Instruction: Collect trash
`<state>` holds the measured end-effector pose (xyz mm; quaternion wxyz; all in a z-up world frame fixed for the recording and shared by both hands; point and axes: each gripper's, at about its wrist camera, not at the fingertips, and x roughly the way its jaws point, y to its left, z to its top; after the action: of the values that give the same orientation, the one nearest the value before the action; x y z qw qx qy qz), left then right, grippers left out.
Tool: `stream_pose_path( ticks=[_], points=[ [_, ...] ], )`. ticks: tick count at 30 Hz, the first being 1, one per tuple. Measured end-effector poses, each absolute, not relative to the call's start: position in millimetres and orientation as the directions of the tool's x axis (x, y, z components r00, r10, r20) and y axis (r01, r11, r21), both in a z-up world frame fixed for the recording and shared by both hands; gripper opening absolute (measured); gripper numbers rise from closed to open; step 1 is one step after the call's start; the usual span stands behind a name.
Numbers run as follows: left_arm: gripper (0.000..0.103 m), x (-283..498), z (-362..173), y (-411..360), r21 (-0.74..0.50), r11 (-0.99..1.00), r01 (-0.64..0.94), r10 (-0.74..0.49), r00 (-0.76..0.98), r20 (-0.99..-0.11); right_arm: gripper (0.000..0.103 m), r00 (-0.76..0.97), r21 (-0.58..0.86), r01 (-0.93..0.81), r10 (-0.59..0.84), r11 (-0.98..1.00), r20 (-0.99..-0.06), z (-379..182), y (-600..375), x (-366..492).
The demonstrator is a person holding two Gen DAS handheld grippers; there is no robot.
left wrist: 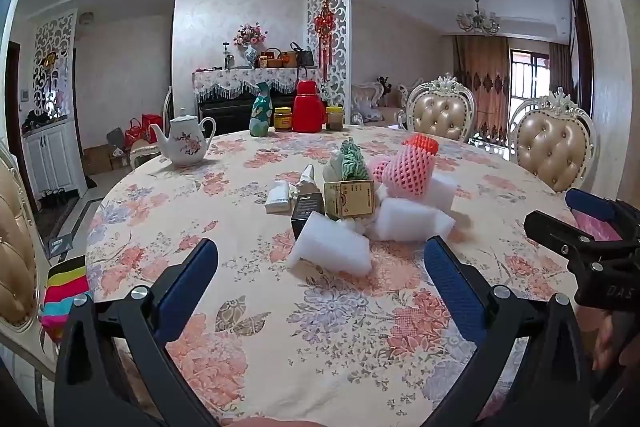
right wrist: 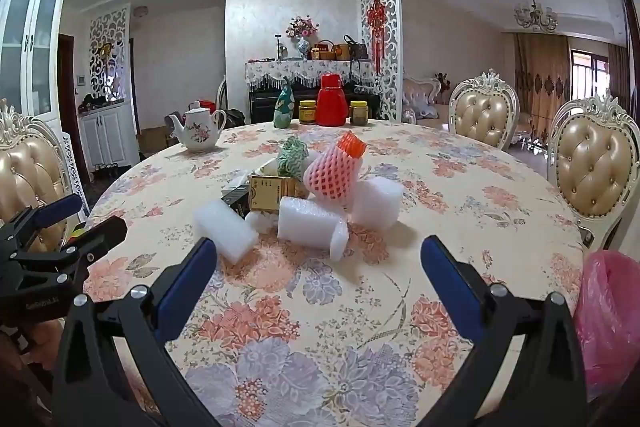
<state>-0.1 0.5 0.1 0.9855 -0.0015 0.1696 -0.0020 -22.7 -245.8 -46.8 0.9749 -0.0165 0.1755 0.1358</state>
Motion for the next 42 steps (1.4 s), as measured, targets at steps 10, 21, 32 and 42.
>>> stream_pose_path(
  ticks=[10,21,32,42],
  points=[
    [0.096,0,1,1,-0.002,1.0,0.006,-0.007,0.944,-0.331,0.099,0.899,0.042,-0.279,0.276,0.959,-0.341,-43,-254,-29],
    [0.096,-1,1,-3,-0.007,1.0,0.018,-0.02,0.944,-0.328,0.099,0.896,0.046,-0.283,0.282,0.958,-0.342,-44,-254,-30],
    [0.096,-2,1,-2,-0.006,1.0,0.021,-0.022,0.945,-0.326,0.099,0.896,0.055,-0.285,0.286,0.957,-0.341,-44,-255,-28],
    [0.096,-2,1,-2,-0.005,1.0,0.02,-0.021,0.945,-0.326,0.099,0.893,0.064,-0.288,0.292,0.955,-0.344,-45,-255,-28]
  ],
)
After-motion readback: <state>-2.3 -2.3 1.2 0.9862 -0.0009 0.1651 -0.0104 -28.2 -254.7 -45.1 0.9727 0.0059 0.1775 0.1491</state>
